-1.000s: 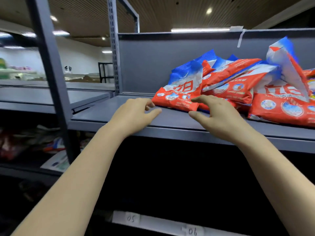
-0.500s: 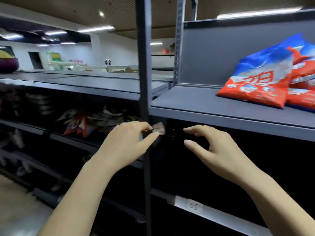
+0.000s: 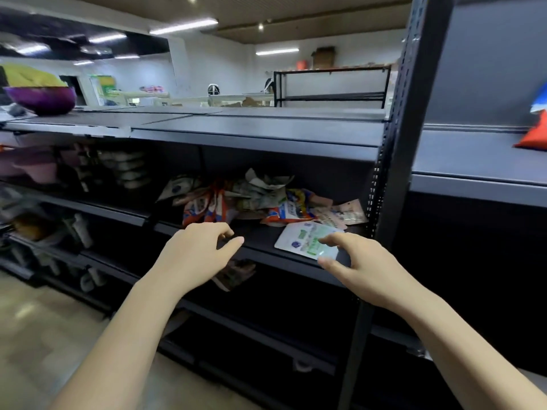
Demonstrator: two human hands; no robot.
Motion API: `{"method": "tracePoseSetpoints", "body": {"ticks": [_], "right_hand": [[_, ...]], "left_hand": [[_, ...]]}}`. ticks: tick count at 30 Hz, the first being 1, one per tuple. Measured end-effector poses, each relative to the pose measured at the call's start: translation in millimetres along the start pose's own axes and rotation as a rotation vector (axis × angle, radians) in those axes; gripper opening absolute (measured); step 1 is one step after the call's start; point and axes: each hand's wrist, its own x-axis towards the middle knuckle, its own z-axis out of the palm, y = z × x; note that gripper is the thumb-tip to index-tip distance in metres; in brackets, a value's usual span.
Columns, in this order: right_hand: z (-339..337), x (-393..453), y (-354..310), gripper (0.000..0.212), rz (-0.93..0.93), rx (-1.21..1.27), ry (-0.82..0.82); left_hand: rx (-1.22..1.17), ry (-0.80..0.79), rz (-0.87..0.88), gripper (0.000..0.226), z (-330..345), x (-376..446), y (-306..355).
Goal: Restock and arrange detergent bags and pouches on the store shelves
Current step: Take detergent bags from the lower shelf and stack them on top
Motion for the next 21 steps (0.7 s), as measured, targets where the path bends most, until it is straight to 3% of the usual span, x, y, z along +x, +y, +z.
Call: {"method": "tracePoseSetpoints", "body": {"ticks": [10, 16, 21], "right_hand": [[61.7, 88.7, -48.4, 0.039, 0.01, 0.054, -0.091], [107.8, 165.9, -72.7, 0.036, 0.001, 0.117, -0.057], [140.5, 237.2, -84.6, 0.044, 0.08, 0.132, -0.228]], "left_hand": [[0.017, -0.026, -0.074, 0.035, 16.4, 50.8, -108.5], [0.058, -0.049, -0.097, 0.037, 27.5, 105.1, -166.2], [-0.038, -0.084, -0.117, 0.033, 32.8, 163.6, -208.4]]}}
